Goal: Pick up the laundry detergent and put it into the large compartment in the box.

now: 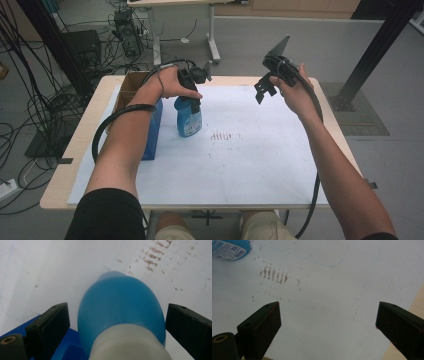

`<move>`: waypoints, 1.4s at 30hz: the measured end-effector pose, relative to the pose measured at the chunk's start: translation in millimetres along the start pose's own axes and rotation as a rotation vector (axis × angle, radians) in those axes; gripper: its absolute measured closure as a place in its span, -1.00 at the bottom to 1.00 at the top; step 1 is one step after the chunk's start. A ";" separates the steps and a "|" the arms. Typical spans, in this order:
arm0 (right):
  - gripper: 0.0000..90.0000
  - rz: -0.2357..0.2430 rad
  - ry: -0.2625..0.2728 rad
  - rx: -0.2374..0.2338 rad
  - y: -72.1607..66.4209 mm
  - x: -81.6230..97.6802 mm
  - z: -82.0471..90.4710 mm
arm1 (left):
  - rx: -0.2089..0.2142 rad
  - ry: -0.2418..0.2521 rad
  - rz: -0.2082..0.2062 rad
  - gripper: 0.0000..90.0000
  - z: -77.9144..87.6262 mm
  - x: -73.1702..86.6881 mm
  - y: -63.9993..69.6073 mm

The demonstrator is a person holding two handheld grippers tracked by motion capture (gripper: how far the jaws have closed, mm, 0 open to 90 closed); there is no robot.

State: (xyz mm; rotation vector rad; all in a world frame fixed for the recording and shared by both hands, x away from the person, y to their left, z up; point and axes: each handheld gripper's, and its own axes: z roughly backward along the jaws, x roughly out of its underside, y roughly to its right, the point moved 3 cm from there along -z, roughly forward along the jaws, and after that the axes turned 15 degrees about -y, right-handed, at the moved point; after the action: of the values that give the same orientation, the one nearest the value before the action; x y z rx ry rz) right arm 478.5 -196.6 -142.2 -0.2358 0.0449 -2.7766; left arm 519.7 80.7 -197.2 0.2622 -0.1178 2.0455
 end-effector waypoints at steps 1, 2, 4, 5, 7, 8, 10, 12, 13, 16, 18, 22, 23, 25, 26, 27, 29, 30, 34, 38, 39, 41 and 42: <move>-0.87 -0.001 -0.001 0.001 -0.3 -0.2 0.1 | 0.008 0.011 0.018 -0.86 -1.5 1.7 1.1; -0.87 0.002 0.000 0.000 -0.3 -0.2 -0.3 | 0.006 0.009 0.016 -0.85 -1.5 1.5 1.0; -0.87 0.003 0.000 0.001 -0.4 -0.2 -0.4 | 0.005 0.008 0.016 -0.85 -1.6 1.4 1.0; -0.87 0.002 0.000 0.002 -0.5 -0.3 -0.4 | 0.005 0.008 0.017 -0.85 -1.7 1.5 1.0; -0.87 0.002 0.000 0.001 -0.5 -0.3 -0.6 | 0.005 0.007 0.018 -0.85 -1.9 1.6 1.1; -0.87 0.001 -0.001 0.001 -0.6 -0.3 -0.6 | 0.006 0.015 0.024 -0.85 -2.8 2.6 1.6; -0.87 -0.001 0.000 0.000 -0.9 -0.2 -0.7 | 0.003 0.008 0.018 -0.83 -2.5 2.0 1.7; -0.87 0.002 0.003 0.003 -1.3 0.1 -0.8 | 0.004 0.012 0.023 -0.82 -3.1 2.6 2.0; -0.87 0.003 0.000 0.002 -1.7 -0.4 -1.1 | 0.005 0.012 0.024 -0.77 -3.2 2.8 2.0; -0.87 0.001 -0.002 0.002 -2.3 -0.8 -1.3 | -0.004 0.004 0.019 -0.74 -2.9 2.4 2.1; -0.87 0.004 -0.002 0.002 -2.5 -0.9 -1.6 | -0.004 0.008 0.026 -0.67 -3.0 3.1 2.6; -0.87 0.003 -0.003 0.003 -2.7 -1.2 -1.8 | -0.011 0.007 0.037 -0.57 -3.3 2.5 3.0; -0.87 0.004 -0.003 0.003 -2.8 -1.2 -1.8 | -0.007 0.005 0.036 -0.55 -3.0 2.0 2.5; -0.87 0.005 0.000 0.004 -3.0 -0.9 -1.8 | -0.005 0.004 0.037 -0.47 -3.6 1.2 2.6; -0.87 0.006 -0.001 0.004 -2.9 -1.0 -1.6 | -0.004 -0.003 0.031 -0.46 -3.7 0.0 2.1; -0.87 0.004 -0.002 0.003 -2.8 -1.1 -1.7 | 0.001 -0.002 0.033 -0.44 -4.4 -0.4 2.1; -0.87 0.003 -0.002 0.004 -2.6 -1.1 -1.9 | 0.000 -0.007 0.031 -0.37 -5.6 -1.8 3.0; -0.87 0.004 -0.002 0.004 -2.5 -1.0 -2.0 | 0.006 -0.005 0.034 -0.27 -5.5 -1.5 2.4; -0.87 0.001 -0.002 0.002 -2.1 -0.6 -1.9 | 0.014 -0.012 0.031 -0.21 -4.2 -2.5 1.5; -0.87 0.002 -0.002 0.003 -2.2 -0.5 -2.1 | 0.013 -0.030 0.030 -0.21 -3.1 -5.9 0.9; -0.87 0.003 0.000 0.003 -2.3 -0.1 -2.3 | 0.013 -0.031 0.030 -0.21 -3.0 -6.2 0.9; -0.87 0.001 0.001 0.000 -2.0 -0.1 -2.6 | 0.014 -0.029 0.032 -0.20 -3.1 -5.7 0.9; -0.87 0.001 -0.001 0.003 -2.1 -0.3 -2.6 | 0.015 -0.028 0.030 -0.20 -3.0 -5.5 0.7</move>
State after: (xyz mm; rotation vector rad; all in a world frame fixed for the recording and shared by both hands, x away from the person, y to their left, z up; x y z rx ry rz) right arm 477.7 -194.5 -144.7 -0.2367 0.0411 -2.7756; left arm 521.2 76.3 -201.4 0.3003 -0.1247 2.0740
